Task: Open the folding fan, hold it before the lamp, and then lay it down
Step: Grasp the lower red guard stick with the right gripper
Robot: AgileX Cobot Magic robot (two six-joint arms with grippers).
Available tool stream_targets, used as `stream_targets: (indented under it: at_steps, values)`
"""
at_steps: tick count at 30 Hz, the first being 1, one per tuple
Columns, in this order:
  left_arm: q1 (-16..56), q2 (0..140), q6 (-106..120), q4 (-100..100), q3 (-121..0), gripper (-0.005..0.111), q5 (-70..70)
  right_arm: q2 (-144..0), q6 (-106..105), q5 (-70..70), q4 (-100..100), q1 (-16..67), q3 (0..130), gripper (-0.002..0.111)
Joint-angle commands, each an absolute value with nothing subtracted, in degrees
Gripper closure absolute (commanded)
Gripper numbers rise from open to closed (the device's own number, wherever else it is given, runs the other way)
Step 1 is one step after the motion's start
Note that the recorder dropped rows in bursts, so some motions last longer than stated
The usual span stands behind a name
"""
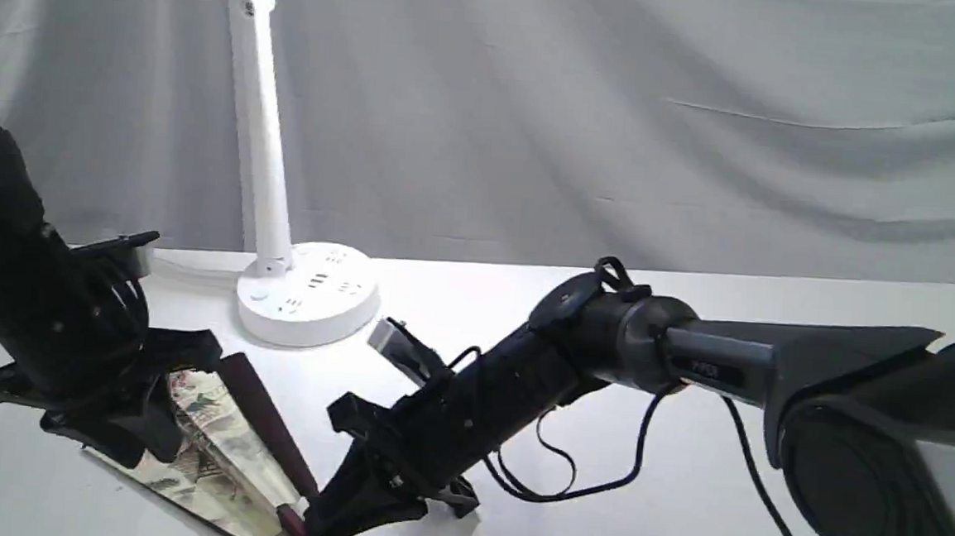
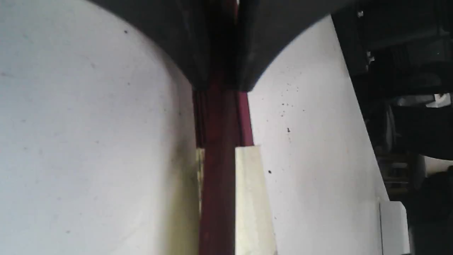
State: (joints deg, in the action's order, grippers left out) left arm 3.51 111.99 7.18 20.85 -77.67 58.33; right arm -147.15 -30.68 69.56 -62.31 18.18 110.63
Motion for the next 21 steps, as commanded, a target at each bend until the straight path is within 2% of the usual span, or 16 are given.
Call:
stream_targets:
  at_steps: [1,7,21]
  values:
    - [3.52,111.28,8.21,19.8,-77.35,0.079,59.53,-146.26,-32.58,69.96,-64.7,15.87,110.12,0.108]
    - [3.52,110.59,9.49,20.72,-77.35,0.079,59.6,-144.72,-31.77,69.96,-65.28,13.47,110.12,0.108]
    - [3.52,101.15,9.37,20.8,-77.35,0.079,53.22,-139.43,-31.23,69.96,-68.52,13.38,109.55,0.108]
